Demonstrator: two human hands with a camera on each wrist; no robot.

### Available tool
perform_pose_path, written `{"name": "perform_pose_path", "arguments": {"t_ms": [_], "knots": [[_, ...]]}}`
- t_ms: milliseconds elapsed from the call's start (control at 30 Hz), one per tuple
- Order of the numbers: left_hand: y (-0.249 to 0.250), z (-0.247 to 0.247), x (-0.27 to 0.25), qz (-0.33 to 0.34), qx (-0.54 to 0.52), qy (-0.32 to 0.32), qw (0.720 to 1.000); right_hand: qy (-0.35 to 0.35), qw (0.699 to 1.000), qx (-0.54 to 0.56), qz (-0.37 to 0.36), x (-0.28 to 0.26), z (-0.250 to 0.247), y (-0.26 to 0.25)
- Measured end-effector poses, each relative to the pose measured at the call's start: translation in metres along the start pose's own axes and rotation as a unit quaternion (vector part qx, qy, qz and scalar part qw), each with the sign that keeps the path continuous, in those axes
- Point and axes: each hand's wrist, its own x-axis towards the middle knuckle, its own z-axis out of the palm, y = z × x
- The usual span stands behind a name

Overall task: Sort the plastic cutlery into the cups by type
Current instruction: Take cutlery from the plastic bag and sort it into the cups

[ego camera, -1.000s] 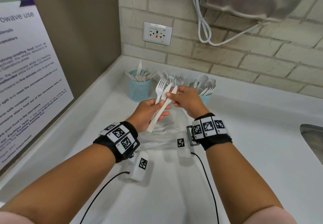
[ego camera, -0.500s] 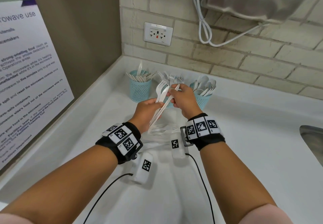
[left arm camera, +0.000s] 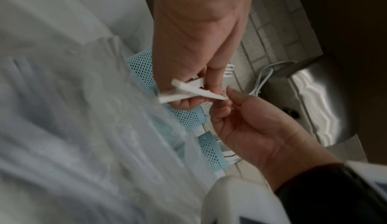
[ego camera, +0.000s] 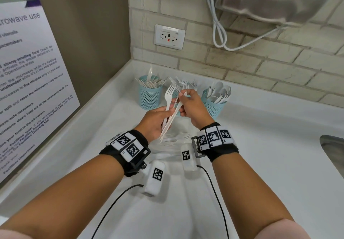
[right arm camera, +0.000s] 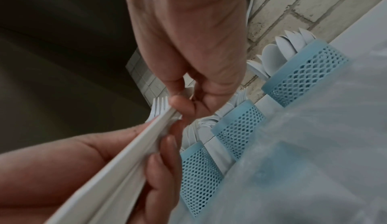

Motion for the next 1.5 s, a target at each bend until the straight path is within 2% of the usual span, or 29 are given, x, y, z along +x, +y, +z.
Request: {"name": "perform_pose_path", "arguments": {"t_ms": [167,333,467,567,667,733,867,967,1067,1167,1200,1233,1300,1367,1500], "knots": [[0.004,-0.004,0.0,0.005,-0.011,0.009,1.0,-0.054,0.998,-0.015,-0.024,0.004,0.005,-0.001],[0.006,-0.018,-0.001,-0.03,-0.007,-0.01,0.999,-0.006,0.996,-0.056,-0.062,0.024,0.006,-0.013],[0.014,-0.026,-0.002,-0.011,-0.043,0.01,0.999,-0.021,0.987,-0.126,-0.093,0.041,0.005,-0.042],[0.02,-0.031,0.0,-0.002,-0.075,0.046,0.996,0.057,0.986,-0.079,-0.136,0.058,0.003,-0.075],[0.023,-0.035,0.002,0.004,-0.074,0.069,0.995,0.16,0.964,-0.054,-0.207,0.077,0.008,-0.095],[0.023,-0.038,0.003,0.01,-0.069,0.073,0.995,0.179,0.952,-0.08,-0.235,0.084,0.019,-0.097],[0.02,-0.042,0.006,0.0,-0.091,0.083,0.992,0.143,0.934,-0.199,-0.261,0.091,0.045,-0.078],[0.018,-0.044,0.005,-0.003,-0.096,0.089,0.991,0.066,0.918,-0.31,-0.238,0.096,0.06,-0.056],[0.017,-0.047,0.003,-0.003,-0.085,0.097,0.992,-0.016,0.876,-0.44,-0.197,0.098,0.07,-0.042],[0.018,-0.049,0.002,0.0,-0.079,0.104,0.991,-0.058,0.789,-0.579,-0.195,0.098,0.076,-0.034],[0.018,-0.05,0.002,0.001,-0.079,0.105,0.991,-0.06,0.767,-0.608,-0.197,0.098,0.077,-0.032],[0.017,-0.049,0.002,0.002,-0.079,0.106,0.991,-0.064,0.758,-0.62,-0.191,0.098,0.077,-0.033],[0.017,-0.048,0.002,0.003,-0.076,0.107,0.991,-0.09,0.756,-0.627,-0.168,0.1,0.077,-0.037],[0.017,-0.046,0.002,0.0,-0.078,0.101,0.992,-0.102,0.77,-0.611,-0.153,0.099,0.074,-0.044],[0.017,-0.038,0.003,0.005,-0.086,0.07,0.994,-0.03,0.861,-0.474,-0.181,0.082,0.066,-0.056]]}}
